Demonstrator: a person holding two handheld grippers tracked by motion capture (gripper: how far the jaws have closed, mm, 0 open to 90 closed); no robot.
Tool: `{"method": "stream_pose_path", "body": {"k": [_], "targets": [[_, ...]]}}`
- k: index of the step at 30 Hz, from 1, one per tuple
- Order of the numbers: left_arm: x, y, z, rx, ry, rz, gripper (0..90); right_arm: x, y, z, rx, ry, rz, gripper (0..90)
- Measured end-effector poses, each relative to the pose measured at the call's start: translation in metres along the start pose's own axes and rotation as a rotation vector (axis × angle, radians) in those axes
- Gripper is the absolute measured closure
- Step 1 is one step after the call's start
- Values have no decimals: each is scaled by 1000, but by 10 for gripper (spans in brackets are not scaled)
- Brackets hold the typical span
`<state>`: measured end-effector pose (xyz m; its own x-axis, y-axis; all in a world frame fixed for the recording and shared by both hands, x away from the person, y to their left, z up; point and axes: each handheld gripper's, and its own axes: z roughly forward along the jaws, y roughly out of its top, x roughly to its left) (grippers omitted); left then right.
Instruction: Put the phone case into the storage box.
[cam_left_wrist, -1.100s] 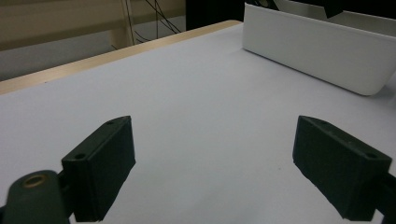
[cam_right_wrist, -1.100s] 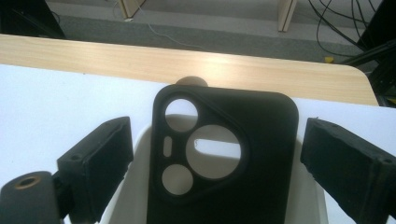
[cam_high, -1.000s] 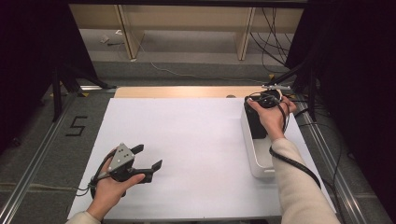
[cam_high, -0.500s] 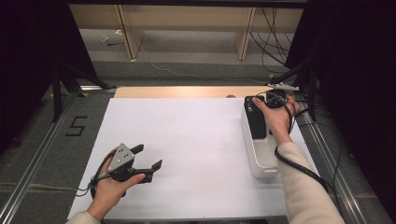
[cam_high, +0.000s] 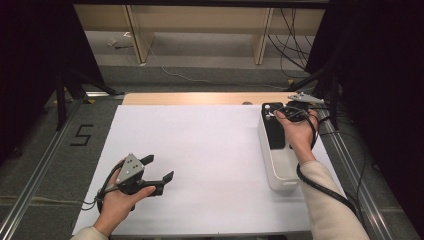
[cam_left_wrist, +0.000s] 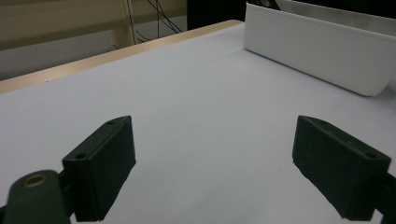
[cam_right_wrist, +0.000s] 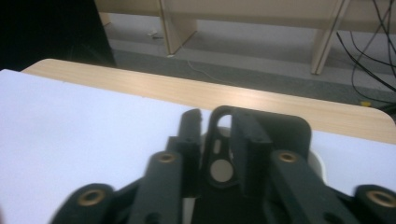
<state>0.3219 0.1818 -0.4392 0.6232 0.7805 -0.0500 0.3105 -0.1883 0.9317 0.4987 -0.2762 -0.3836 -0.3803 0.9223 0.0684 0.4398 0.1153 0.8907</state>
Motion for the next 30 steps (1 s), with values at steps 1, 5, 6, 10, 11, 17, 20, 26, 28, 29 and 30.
{"method": "stream_pose_path", "body": {"k": [1,5,6,10,11,17,20,26,28,29,30], "targets": [[0,0,0,0,0,0,128,2,0,-1,-2,10,-2,816],[0,0,0,0,0,1,128,9,0,-3,-8,42,-14,862],[0,0,0,0,1,1,128,10,0,-4,-10,51,-10,872],[0,0,0,-1,1,2,128,18,0,-7,-22,85,-11,895],[0,0,0,0,1,2,128,20,0,-8,-27,95,-15,898],[0,0,0,0,1,0,128,30,-1,-15,-40,135,-34,900],[0,0,0,0,2,1,128,35,-3,-19,-47,162,-36,900],[0,0,0,0,1,3,127,45,-6,-23,-55,213,-56,893],[0,0,0,0,1,4,128,47,-7,-25,-58,230,-64,869],[0,0,0,-1,-1,5,128,49,-7,-26,-61,240,-68,856],[0,0,0,-1,-1,2,128,50,-7,-27,-58,245,-69,845]]}}
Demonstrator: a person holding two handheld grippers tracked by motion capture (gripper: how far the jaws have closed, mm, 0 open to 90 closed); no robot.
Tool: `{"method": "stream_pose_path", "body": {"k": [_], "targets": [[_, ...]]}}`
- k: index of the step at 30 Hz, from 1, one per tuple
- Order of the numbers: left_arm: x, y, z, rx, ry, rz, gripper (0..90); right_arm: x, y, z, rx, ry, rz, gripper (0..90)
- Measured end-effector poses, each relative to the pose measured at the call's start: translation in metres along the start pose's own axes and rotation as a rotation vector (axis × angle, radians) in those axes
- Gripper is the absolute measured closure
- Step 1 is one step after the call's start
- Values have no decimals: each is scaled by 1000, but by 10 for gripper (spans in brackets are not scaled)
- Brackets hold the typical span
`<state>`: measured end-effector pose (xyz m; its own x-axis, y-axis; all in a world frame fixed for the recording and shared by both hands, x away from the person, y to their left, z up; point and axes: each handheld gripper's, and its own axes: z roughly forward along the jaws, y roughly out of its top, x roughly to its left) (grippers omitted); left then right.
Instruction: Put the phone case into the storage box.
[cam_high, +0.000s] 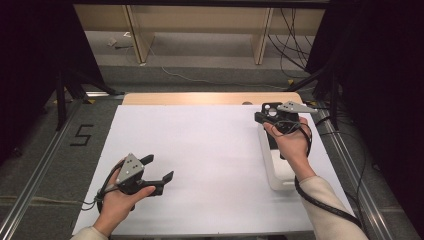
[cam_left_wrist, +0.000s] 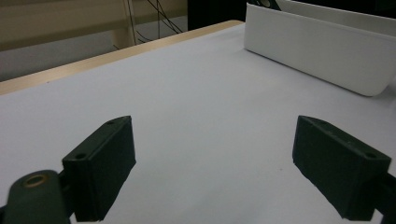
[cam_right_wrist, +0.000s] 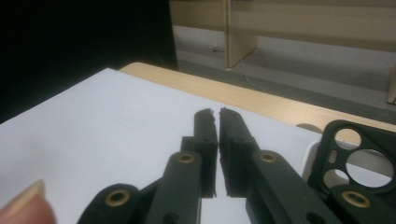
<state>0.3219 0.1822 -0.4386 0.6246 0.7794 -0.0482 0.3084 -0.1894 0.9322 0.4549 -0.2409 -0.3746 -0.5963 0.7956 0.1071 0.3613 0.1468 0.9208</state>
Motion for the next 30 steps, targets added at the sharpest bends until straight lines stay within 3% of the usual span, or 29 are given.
{"method": "stream_pose_path", "body": {"k": [9,15,22,30], "targets": [[0,0,0,-2,4,-2,128,14,-2,-8,1,62,-17,756],[1,0,0,-1,5,-3,131,22,-4,-14,-6,117,-59,623],[1,1,0,-2,5,-4,132,25,-10,-22,-6,169,-67,531],[1,1,-1,-6,8,-4,133,27,-16,-35,-24,175,-74,486]]}}
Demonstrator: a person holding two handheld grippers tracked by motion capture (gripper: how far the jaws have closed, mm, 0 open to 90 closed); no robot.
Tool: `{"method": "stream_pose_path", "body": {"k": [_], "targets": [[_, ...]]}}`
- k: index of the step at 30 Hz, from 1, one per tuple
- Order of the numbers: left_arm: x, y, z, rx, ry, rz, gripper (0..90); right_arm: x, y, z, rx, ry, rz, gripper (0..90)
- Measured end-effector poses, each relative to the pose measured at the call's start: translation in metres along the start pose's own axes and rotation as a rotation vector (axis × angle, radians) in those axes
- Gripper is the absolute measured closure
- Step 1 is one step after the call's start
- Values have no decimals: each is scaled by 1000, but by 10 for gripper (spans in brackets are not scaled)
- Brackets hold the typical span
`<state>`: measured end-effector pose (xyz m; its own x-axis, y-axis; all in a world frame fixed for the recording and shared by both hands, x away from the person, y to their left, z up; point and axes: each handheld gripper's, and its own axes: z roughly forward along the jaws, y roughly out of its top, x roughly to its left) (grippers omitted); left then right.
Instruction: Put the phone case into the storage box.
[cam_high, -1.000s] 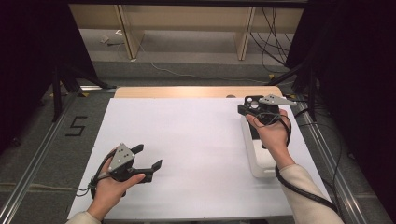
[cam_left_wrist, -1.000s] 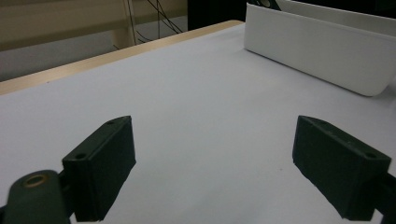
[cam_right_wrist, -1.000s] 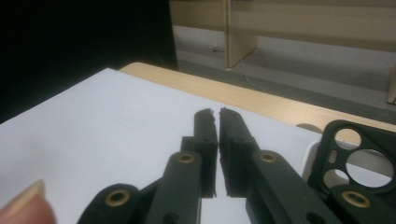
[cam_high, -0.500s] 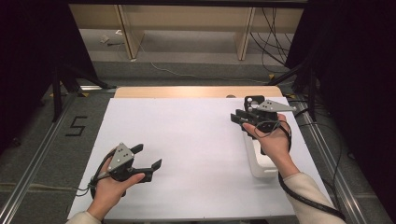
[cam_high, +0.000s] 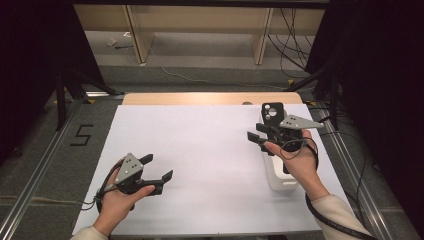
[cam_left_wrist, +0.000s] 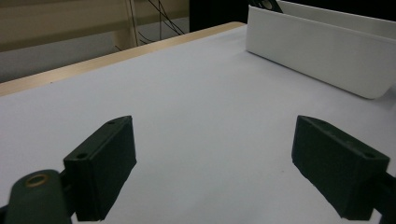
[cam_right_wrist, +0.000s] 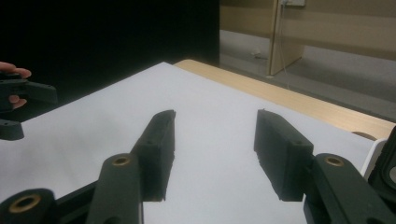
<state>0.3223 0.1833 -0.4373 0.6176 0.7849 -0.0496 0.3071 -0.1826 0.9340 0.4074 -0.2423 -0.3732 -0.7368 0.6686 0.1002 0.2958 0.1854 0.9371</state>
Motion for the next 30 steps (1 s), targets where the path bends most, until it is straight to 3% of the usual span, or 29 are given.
{"method": "stream_pose_path", "body": {"k": [12,20,30], "targets": [[2,0,-1,-13,3,-7,126,9,-14,-15,-5,25,-24,417],[2,1,-1,-12,6,-6,119,11,-22,-30,-19,0,-34,266],[3,1,-2,-12,13,-3,99,9,-34,-46,-41,-24,-46,185]]}}
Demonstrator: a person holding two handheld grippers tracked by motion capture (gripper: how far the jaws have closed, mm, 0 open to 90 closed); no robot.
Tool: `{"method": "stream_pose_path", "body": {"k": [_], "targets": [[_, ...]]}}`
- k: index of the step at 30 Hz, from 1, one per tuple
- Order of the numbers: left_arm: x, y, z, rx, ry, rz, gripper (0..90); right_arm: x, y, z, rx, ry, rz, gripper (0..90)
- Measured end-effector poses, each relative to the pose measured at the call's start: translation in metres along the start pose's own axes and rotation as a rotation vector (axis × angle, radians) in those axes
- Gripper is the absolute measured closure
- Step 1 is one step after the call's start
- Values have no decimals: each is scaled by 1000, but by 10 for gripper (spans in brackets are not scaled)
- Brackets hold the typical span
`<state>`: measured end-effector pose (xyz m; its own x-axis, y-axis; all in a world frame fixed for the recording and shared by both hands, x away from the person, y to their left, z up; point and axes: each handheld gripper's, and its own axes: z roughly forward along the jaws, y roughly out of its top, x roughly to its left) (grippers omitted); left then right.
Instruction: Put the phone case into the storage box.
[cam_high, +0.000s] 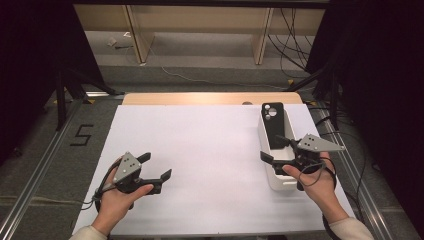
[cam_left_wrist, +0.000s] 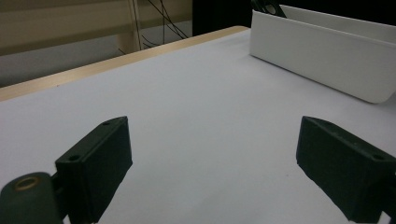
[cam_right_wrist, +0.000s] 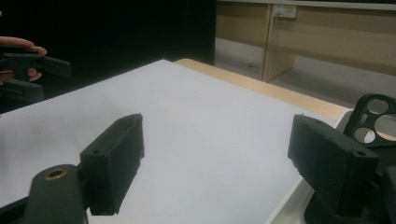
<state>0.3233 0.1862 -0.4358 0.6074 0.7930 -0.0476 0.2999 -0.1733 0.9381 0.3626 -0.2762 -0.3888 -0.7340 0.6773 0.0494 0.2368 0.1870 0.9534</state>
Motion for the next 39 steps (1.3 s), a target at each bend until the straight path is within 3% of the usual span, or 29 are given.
{"method": "stream_pose_path", "body": {"k": [18,39], "targets": [[1,1,-1,-2,18,8,62,3,-13,-16,-14,-30,-29,157],[2,2,-2,-5,32,10,50,2,-23,-23,-12,-45,-16,158]]}}
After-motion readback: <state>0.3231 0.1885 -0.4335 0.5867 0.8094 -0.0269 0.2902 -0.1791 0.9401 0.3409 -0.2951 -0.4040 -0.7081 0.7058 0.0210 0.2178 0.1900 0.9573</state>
